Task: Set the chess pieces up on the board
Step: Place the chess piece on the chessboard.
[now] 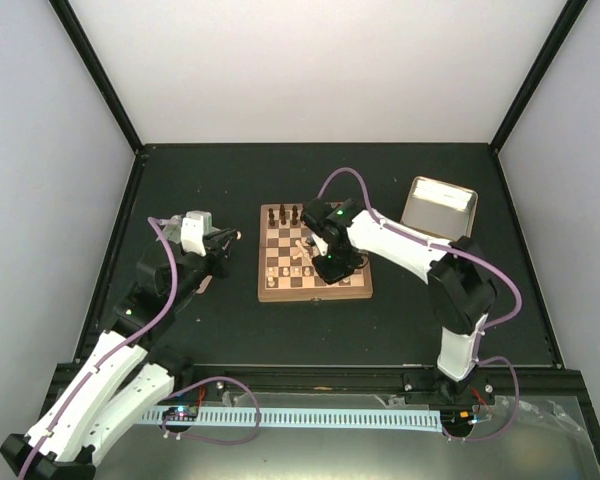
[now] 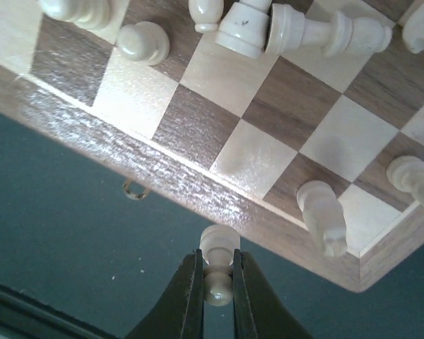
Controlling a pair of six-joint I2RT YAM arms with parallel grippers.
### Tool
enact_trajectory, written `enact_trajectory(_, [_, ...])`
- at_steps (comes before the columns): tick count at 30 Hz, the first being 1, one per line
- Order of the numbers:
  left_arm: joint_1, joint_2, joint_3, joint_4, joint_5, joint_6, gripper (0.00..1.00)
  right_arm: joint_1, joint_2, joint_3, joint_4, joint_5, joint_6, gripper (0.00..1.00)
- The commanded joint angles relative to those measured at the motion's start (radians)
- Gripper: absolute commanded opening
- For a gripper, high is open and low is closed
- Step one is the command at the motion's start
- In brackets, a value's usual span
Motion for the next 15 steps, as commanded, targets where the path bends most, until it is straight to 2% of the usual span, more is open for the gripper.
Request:
enact_trajectory(1, [0.006,-0.012,-0.004,0.030,0.003,0.016,0.05,0.009,0.051,0.039,-0.017,0.067,0.003,0.02])
enact_trajectory(7, [0.005,-0.007,-0.005,0.030,0.005,0.016,0.05,0.009,0.114,0.069,0.011,0.064,-0.008,0.07])
enact_trajectory(13, [0.006,-0.002,-0.006,0.030,0.005,0.014,0.05,0.008,0.141,0.069,0.039,0.073,0.000,0.23])
enact_trajectory(15, [0.006,-0.002,-0.006,0.030,0.005,0.014,0.05,0.009,0.139,0.065,0.051,0.070,0.005,0.24])
